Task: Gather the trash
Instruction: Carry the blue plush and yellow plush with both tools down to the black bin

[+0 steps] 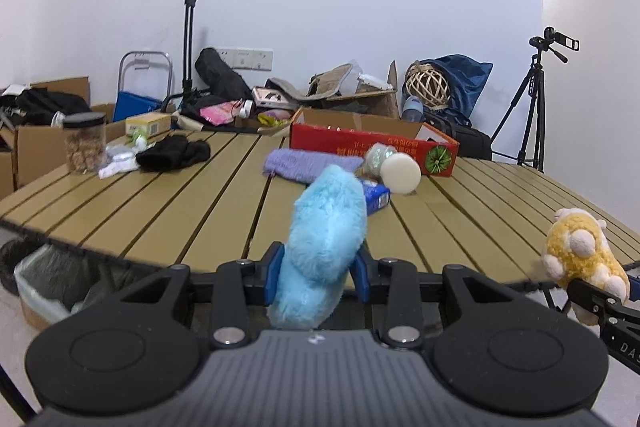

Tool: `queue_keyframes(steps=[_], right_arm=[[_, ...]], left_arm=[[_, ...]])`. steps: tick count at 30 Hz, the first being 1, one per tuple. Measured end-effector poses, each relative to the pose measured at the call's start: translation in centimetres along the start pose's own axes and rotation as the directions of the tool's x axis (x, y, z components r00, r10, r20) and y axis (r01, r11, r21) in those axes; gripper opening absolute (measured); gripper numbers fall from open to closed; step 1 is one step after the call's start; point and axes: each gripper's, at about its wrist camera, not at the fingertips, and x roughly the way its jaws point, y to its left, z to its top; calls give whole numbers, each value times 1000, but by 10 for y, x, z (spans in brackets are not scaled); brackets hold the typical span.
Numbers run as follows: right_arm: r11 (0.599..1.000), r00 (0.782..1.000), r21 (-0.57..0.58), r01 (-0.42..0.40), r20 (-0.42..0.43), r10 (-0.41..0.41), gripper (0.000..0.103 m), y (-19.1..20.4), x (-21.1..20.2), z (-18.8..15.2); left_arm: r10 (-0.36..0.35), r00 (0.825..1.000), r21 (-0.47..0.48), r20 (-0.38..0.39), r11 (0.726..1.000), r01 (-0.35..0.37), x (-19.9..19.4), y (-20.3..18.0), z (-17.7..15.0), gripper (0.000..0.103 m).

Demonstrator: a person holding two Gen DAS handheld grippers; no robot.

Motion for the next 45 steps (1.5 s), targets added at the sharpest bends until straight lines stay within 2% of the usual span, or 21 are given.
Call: queue_keyframes(steps=[15, 21, 27, 34, 41, 45], right_arm=[[997, 990, -41, -63, -128, 57, 45, 16, -57, -45], [995, 971, -21, -93, -221, 86, 45, 21, -65, -62], [992, 929, 8, -122, -350, 117, 45, 29, -63, -81], [990, 882, 25, -142, -450, 138, 45, 39, -56, -100], [989, 837, 32, -142, -530, 137, 45, 43, -51, -113], [990, 806, 29, -140, -577, 131, 45, 46, -46, -120]], left_arm=[[6, 995, 41, -104, 999, -1, -50, 6, -57, 36], [1, 985, 68, -171, 998, 11, -64, 4, -83, 36], [7, 966, 103, -257, 994, 20, -70, 1, -111, 36], [20, 945, 103, -326, 995, 14, -64, 0, -127, 36], [46, 905, 112, -422, 994, 1, -54, -2, -149, 36], [51, 879, 85, -474, 996, -12, -44, 5, -157, 36]])
